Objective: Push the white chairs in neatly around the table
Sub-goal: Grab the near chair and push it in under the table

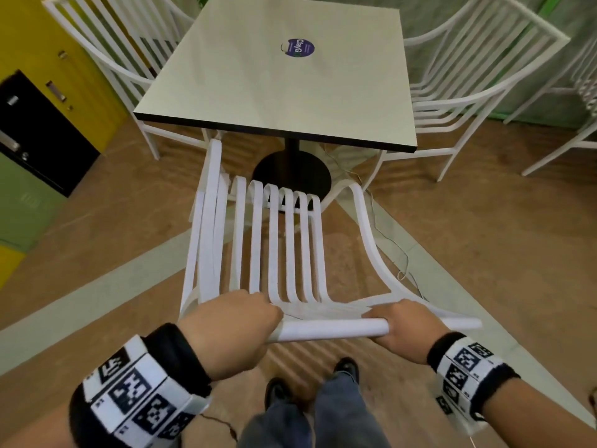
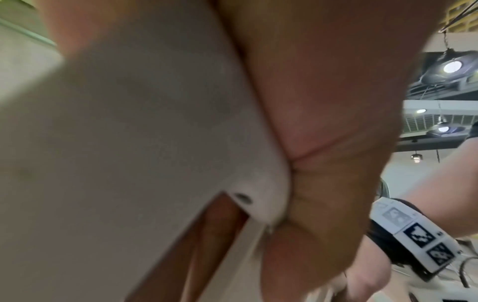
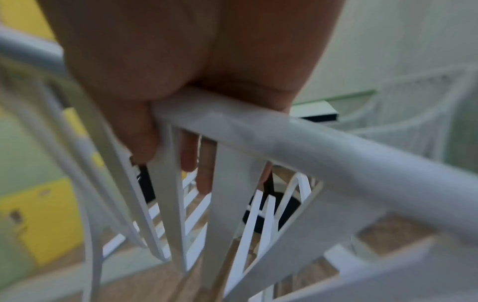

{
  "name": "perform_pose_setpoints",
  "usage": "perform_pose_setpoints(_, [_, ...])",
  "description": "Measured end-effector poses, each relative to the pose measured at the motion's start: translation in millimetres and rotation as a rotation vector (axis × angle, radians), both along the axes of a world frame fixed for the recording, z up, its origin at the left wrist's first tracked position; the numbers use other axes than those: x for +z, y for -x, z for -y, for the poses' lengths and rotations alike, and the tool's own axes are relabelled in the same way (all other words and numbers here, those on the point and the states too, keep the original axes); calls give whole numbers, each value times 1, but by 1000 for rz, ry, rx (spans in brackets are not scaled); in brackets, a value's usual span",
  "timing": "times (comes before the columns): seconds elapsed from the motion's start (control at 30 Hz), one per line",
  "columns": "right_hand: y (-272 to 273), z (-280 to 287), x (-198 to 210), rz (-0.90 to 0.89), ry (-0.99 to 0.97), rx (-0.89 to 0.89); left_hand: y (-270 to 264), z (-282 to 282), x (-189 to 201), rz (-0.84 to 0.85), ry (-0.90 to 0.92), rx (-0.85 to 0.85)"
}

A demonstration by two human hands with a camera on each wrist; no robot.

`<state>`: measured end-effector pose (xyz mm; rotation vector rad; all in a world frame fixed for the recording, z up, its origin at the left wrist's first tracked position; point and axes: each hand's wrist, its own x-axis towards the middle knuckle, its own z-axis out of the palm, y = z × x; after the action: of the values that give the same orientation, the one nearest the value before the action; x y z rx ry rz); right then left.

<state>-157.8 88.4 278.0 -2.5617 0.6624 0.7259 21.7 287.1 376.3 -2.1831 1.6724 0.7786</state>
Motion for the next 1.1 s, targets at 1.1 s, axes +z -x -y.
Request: perform_pose_setpoints(1.1, [-139, -142, -16, 2, 198, 274, -151, -138, -113, 39, -103, 338])
